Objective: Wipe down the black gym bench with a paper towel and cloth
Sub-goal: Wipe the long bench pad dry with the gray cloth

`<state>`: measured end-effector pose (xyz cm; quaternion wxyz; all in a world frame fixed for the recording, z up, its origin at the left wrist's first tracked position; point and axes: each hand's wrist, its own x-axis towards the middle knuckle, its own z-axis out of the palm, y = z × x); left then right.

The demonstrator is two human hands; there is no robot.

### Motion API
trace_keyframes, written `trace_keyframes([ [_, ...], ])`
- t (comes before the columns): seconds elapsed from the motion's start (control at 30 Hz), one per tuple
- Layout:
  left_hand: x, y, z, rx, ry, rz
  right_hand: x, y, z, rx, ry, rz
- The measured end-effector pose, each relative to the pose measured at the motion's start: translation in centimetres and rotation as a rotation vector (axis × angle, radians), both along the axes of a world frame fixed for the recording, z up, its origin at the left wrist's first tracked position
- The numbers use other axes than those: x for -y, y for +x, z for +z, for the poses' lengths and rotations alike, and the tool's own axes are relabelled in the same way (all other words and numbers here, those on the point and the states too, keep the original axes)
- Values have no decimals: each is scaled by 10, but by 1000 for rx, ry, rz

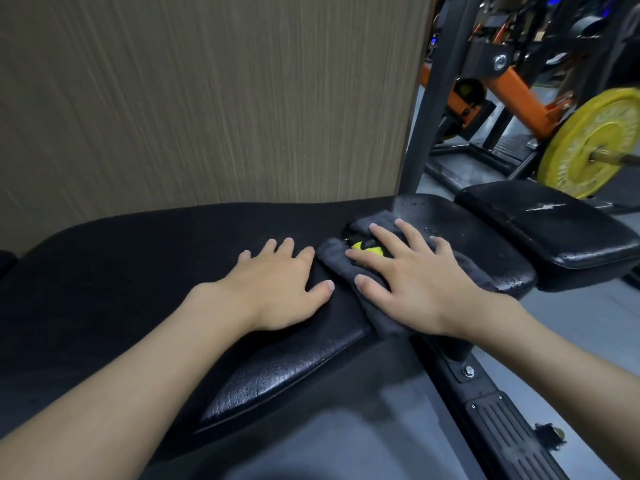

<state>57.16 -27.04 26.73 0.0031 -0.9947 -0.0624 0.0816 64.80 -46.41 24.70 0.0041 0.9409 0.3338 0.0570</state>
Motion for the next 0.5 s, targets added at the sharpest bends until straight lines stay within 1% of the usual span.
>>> trace_keyframes([
  [0.17,14,11,-3,-134,31,51,-31,83,4,-100,8,-100],
  [0.3,17,17,-4,-184,55,69,-56,140,12,-185,-14,-200],
  [0.4,16,19,-6,-195,53,81,-63,151,13,-199,-18,-235],
  [0.5,16,19,-5,-201,40,94,-51,138,9,-165,-4,-179],
])
